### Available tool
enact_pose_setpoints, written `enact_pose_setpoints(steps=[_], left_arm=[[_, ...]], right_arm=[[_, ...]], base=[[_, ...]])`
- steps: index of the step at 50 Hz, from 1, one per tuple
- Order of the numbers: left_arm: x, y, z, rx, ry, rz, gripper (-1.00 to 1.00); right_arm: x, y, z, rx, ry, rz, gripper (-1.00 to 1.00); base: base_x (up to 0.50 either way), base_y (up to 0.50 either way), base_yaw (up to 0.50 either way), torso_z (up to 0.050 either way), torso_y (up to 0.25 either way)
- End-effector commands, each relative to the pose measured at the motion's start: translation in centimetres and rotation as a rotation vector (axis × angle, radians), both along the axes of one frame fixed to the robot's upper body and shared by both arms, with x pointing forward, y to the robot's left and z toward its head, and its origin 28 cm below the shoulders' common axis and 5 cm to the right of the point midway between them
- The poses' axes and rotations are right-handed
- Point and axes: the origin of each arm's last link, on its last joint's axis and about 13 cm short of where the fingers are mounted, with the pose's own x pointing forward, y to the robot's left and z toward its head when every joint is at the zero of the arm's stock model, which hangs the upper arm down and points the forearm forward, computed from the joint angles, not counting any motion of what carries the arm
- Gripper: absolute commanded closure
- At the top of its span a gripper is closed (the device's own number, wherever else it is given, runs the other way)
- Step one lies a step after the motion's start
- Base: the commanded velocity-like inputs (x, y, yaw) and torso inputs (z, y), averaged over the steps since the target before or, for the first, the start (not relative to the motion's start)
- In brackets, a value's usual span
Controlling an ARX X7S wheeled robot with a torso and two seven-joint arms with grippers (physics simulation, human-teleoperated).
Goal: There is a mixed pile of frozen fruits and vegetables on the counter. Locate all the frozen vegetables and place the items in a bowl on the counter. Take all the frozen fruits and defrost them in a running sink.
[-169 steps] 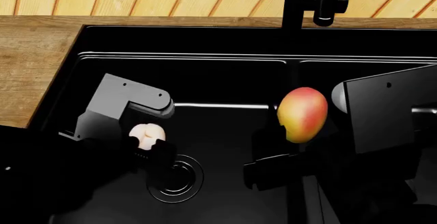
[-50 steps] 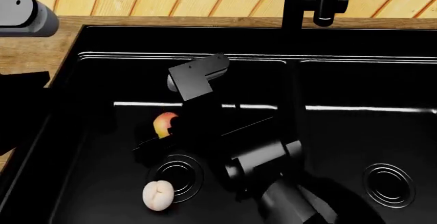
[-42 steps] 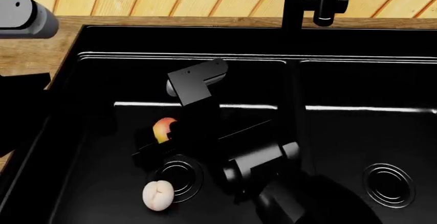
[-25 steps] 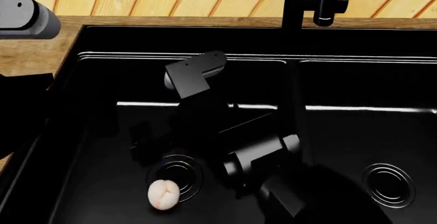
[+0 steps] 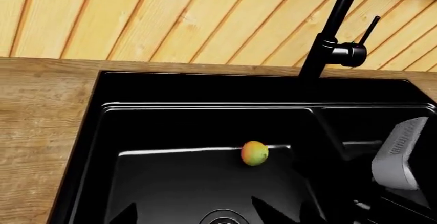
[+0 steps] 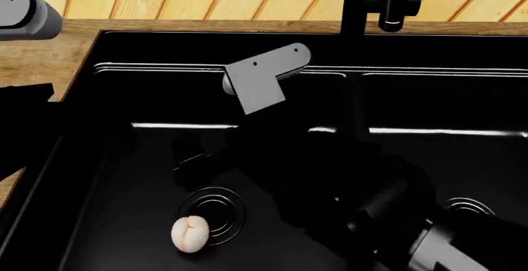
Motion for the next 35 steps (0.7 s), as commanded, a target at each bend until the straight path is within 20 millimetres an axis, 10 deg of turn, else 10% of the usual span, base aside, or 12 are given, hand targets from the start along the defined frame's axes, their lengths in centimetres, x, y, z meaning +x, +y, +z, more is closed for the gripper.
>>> enact_pose_setpoints(steps=[1,35], left_arm=[[0.2,-0.1,0.0,0.024,-0.016,0.012,-1.0],[0.3,0.0,-1.5,0.028,0.017,0.028,-1.0]], right_arm=[[-2.8,-1.4,0.5,0.011,-0.066,-0.032,-1.0],[-10.3,-5.7,4.1,0.088,-0.259,-0.227,-1.0]], base=[[0.0,0.0,0.0,0.0,0.0],[0.0,0.0,0.0,0.0,0.0]])
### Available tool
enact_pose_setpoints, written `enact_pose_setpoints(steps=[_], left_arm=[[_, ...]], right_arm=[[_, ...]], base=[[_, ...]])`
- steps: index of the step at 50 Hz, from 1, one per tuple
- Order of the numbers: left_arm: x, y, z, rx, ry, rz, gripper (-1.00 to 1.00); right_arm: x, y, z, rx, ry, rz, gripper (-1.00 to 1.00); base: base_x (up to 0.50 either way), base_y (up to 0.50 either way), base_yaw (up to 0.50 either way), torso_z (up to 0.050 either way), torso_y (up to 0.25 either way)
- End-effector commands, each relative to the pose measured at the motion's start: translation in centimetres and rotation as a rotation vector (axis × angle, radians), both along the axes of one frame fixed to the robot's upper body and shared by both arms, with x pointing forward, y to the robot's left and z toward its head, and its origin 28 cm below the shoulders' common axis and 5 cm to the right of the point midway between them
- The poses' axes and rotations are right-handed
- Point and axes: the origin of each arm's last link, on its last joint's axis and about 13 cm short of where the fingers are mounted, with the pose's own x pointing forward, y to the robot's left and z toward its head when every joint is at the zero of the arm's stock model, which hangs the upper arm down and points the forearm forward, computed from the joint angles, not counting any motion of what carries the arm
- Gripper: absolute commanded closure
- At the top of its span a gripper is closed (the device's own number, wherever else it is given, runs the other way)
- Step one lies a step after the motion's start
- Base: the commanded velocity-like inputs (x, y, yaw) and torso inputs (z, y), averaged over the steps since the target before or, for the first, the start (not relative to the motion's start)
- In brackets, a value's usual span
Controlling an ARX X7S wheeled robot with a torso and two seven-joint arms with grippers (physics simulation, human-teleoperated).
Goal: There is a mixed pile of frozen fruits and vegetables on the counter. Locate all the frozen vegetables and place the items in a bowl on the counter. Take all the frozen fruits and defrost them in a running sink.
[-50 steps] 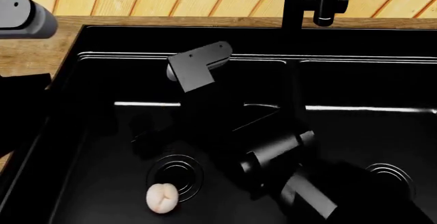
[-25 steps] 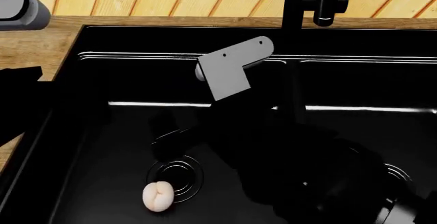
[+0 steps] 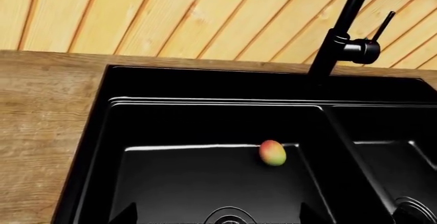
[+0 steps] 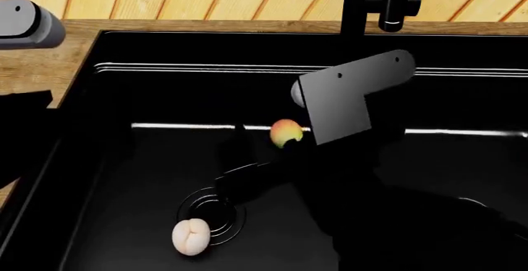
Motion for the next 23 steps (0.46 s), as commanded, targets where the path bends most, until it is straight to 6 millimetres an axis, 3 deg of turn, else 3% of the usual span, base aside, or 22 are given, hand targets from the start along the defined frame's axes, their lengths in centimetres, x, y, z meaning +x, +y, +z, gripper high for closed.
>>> enact_pose_setpoints(steps=[1,8,23], left_arm=[[0.0,-0.1,-0.6,0.023,0.008,0.002,-1.0],[-0.4,-0.4,-1.0,0.037,-0.013,-0.016,-1.0],[-0.8,-0.8,-1.7,0.119,-0.092,0.171,-1.0]], right_arm=[[-2.1,-1.5,1.1,0.03,-0.051,-0.063,-1.0],[-2.7,-2.0,1.2,0.058,-0.082,-0.109,-1.0],[-3.6,-2.7,1.3,0.015,-0.138,-0.313,-1.0]], base=[[0.0,0.0,0.0,0.0,0.0],[0.0,0.0,0.0,0.0,0.0],[0.0,0.0,0.0,0.0,0.0]])
